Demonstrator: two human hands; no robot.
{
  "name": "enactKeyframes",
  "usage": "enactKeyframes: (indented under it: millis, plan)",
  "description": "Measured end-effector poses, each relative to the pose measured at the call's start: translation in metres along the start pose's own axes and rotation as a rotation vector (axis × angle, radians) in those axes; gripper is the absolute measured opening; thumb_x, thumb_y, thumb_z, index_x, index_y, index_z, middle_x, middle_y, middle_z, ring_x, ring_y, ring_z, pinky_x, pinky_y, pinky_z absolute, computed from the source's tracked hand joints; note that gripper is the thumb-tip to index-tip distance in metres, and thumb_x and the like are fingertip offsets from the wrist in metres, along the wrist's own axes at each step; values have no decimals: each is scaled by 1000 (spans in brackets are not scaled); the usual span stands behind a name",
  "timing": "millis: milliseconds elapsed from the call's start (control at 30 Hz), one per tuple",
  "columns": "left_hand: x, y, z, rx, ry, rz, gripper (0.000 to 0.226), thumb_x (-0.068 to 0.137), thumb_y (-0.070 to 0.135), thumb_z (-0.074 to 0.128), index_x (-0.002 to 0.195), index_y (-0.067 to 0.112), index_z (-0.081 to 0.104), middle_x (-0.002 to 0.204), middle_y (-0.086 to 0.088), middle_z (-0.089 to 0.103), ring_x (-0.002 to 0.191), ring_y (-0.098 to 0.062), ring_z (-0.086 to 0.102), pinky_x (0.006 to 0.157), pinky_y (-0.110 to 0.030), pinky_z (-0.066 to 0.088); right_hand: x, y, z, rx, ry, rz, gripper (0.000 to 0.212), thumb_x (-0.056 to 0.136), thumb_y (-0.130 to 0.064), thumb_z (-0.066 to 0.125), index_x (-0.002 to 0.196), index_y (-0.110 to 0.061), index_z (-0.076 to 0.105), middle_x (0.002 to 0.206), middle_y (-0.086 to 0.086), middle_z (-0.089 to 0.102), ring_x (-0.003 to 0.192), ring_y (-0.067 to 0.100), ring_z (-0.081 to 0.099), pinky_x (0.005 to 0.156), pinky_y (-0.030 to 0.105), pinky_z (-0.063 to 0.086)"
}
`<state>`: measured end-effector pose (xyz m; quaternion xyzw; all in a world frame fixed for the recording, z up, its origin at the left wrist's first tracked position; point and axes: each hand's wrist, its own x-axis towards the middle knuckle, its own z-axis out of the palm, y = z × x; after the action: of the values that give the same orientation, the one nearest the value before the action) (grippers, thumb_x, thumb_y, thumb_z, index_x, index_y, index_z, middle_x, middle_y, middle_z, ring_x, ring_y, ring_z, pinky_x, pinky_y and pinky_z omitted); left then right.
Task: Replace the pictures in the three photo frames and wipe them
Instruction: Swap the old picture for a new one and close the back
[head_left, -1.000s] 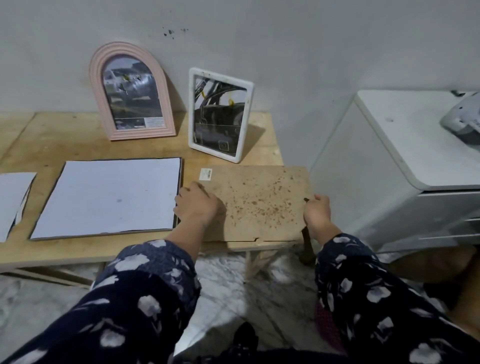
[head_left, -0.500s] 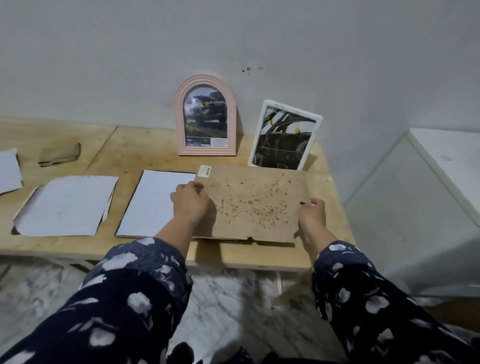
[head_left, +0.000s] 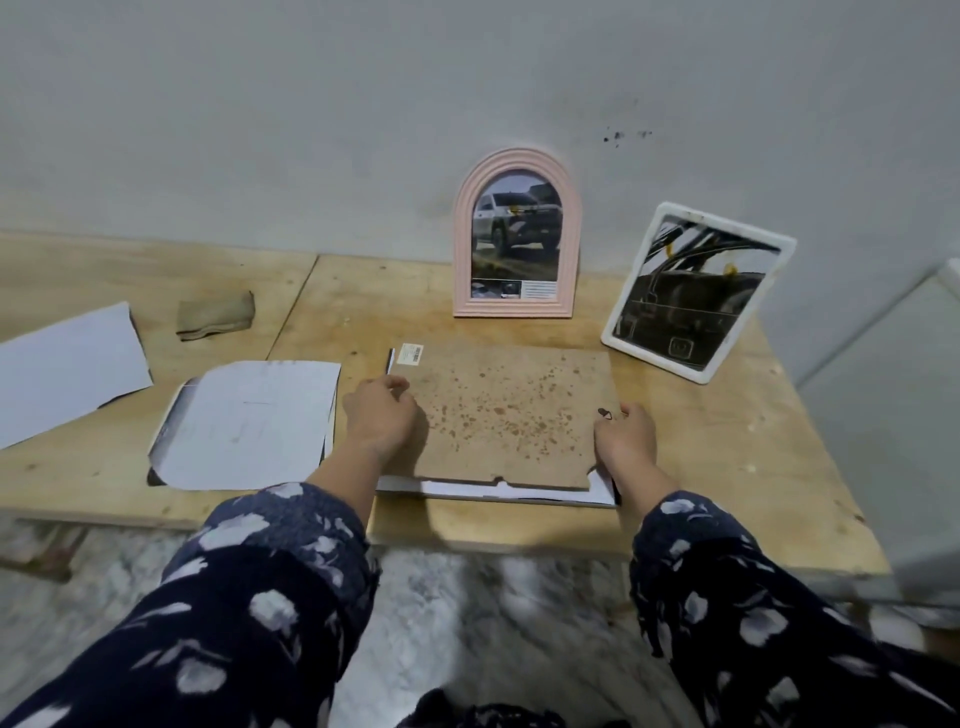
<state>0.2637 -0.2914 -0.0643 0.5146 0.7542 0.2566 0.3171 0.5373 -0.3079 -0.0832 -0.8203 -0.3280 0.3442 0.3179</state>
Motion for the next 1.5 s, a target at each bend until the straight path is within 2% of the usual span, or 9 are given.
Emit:
enactKeyframes:
  millis: [200,333,533,767,900,1100,1267,1400,1500]
  plan:
    - [-1,-13,1,128,-87,22,34,95,24,50,127,16,59,133,-8,55,126,-30,42,104,-42,40,3,0,6,-49,48,-17,34,84,-16,53,117,-16,59,120,8,58,97,31,61,87,47,54]
    - [-4,-12,1,308,-104,-17,45,93,31,52,135,19,42,141,-8,38,129,-34,30,102,-47,36,-2,-4,5,-79,34,-61,39,83,-18,56,121,-15,58,124,9,57,99,29,61,90,46,53]
    - [-5,-13,0,399,-187,-2,63,86,48,62,136,17,39,147,-11,26,132,-35,28,107,-46,34,-13,-11,-1,-177,5,-76,44,91,-14,57,133,-8,46,139,9,41,116,32,52,99,43,44]
    - [-3,-9,-4,547,-272,0,88,76,65,65,139,12,36,142,-12,38,134,-32,27,107,-45,33,-10,-18,-2,-311,8,-90,48,91,-12,57,137,-9,42,142,8,41,119,30,51,93,35,42]
    - [-3,-1,-7,674,-289,14,88,76,67,63,138,9,38,138,-15,41,131,-33,31,108,-41,31,-6,-19,-3,-374,-1,-88,47,89,-15,60,134,-11,46,139,9,46,118,31,52,91,34,42]
    - [-3,-2,-2,631,-263,-27,86,75,60,70,137,9,39,138,-13,40,132,-33,28,106,-44,35,-6,-10,-8,-506,-24,-109,42,83,-34,63,123,-21,58,125,4,56,117,29,49,96,41,44]
    - [-2,-1,0,633,-243,-46,84,74,57,73,135,8,41,136,-13,41,132,-34,29,107,-45,35,-8,-6,-9,-539,-163,-77,71,68,-50,76,130,-23,53,138,7,46,128,28,40,102,42,42]
    - [-3,0,2,660,-252,-50,84,77,56,71,137,8,39,139,-15,38,133,-35,27,108,-47,35,-15,-9,-14,-640,-337,-85,118,59,-51,86,150,-16,18,157,10,3,143,32,9,113,45,25]
    - [-4,3,1,697,-279,-60,89,78,58,69,141,6,33,141,-16,35,135,-35,24,109,-47,33,-21,-14,-18,-760,-452,-69,136,61,-46,87,152,-13,-8,157,12,-19,146,33,-9,116,48,14]
